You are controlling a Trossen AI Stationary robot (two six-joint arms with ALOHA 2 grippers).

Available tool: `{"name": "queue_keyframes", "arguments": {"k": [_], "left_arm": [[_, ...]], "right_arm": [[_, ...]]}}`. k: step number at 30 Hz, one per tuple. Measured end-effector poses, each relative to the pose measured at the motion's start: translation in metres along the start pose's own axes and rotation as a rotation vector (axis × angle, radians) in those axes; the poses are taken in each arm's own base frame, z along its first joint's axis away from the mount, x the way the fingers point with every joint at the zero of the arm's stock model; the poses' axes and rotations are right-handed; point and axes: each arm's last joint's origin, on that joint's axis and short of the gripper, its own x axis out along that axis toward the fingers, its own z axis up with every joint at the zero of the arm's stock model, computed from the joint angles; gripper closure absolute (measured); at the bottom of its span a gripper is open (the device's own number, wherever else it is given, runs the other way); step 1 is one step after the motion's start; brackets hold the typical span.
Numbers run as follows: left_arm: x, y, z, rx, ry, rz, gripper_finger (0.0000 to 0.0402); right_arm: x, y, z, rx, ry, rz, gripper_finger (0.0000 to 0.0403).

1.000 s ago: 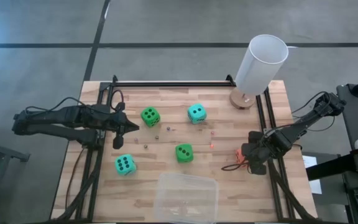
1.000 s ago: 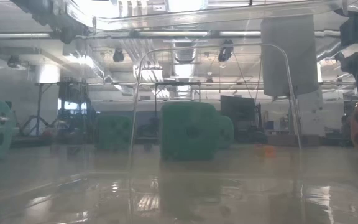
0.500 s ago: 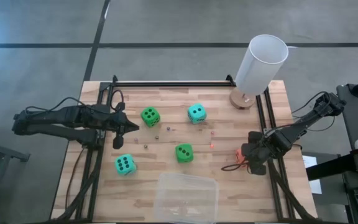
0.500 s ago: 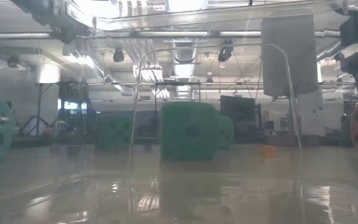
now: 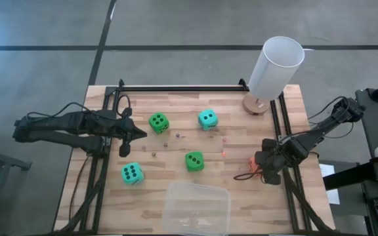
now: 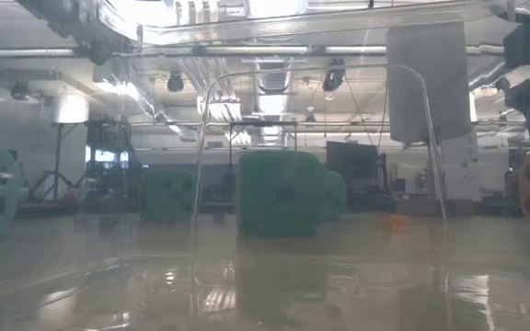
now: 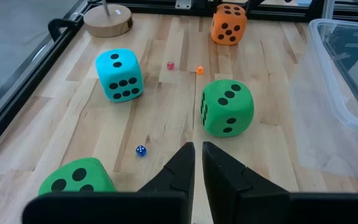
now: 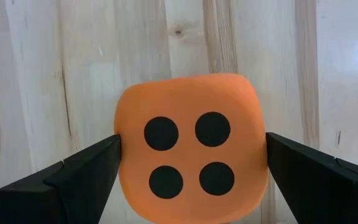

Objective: Pick & Place Dice
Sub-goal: Put the large orange dice into the transparent bin

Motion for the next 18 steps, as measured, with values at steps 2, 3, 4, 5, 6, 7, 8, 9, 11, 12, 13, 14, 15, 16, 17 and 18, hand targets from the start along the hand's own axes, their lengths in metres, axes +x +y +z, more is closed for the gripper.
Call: {"name": "queue_keyframes", "arguments": {"k": [2, 3, 4, 5, 6, 7, 8, 9, 11, 12, 13, 14, 15, 16, 17, 18], "left_arm": [[0.0, 0.0, 0.0, 0.0, 0.0, 0.0, 0.0364], [0.0, 0.0, 0.0, 0.0, 0.0, 0.0, 0.0364], [0.0, 0.0, 0.0, 0.0, 0.0, 0.0, 0.0364], [0.0, 0.0, 0.0, 0.0, 0.0, 0.0, 0.0364], [0.0, 0.0, 0.0, 0.0, 0.0, 0.0, 0.0364], [0.0, 0.0, 0.0, 0.0, 0.0, 0.0, 0.0364], [0.0, 0.0, 0.0, 0.0, 0.0, 0.0, 0.0364], [0.0, 0.0, 0.0, 0.0, 0.0, 0.0, 0.0364], [-0.0001, 0.0, 0.0, 0.0, 0.0, 0.0, 0.0364], [0.0, 0.0, 0.0, 0.0, 0.0, 0.0, 0.0364], [-0.0001, 0.0, 0.0, 0.0, 0.0, 0.001, 0.0364], [0.0, 0.0, 0.0, 0.0, 0.0, 0.0, 0.0364], [0.0, 0.0, 0.0, 0.0, 0.0, 0.0, 0.0364], [0.0, 0.0, 0.0, 0.0, 0.0, 0.0, 0.0364], [0.0, 0.0, 0.0, 0.0, 0.0, 0.0, 0.0364], [0.0, 0.0, 0.0, 0.0, 0.0, 0.0, 0.0364]], "right_arm": [[0.0001, -0.0001, -0.0001, 0.005, 0.001, 0.0, 0.0019], [0.0001, -0.0001, -0.0001, 0.006, 0.001, -0.001, 0.0019], [0.0001, -0.0001, -0.0001, 0.006, 0.001, -0.001, 0.0019], [0.0001, -0.0001, -0.0001, 0.005, 0.001, -0.001, 0.0019], [0.0001, -0.0002, -0.0002, 0.004, 0.002, -0.002, 0.0019], [0.0001, -0.0003, -0.0005, 0.004, 0.004, -0.003, 0.0019], [0.0001, -0.0006, -0.0007, 0.004, 0.007, -0.005, 0.0019], [0.0001, -0.0008, -0.001, 0.003, 0.01, -0.008, 0.0019], [0.0005, -0.0012, -0.0016, 0.002, 0.015, -0.012, 0.0019], [0.0007, -0.0014, -0.002, 0.001, 0.018, -0.013, 0.0019], [0.001, -0.0016, -0.0022, 0.002, 0.019, -0.015, 0.0019], [0.0012, -0.0018, -0.0024, 0.001, 0.021, -0.017, 0.0019], [0.0013, -0.0019, -0.0026, 0.001, 0.021, -0.017, 0.0019], [0.0014, -0.002, -0.0027, 0.001, 0.022, -0.018, 0.0019], [0.0014, -0.002, -0.0027, 0.001, 0.022, -0.018, 0.0019], [0.0013, -0.002, -0.0027, 0.001, 0.022, -0.019, 0.0019]]}}
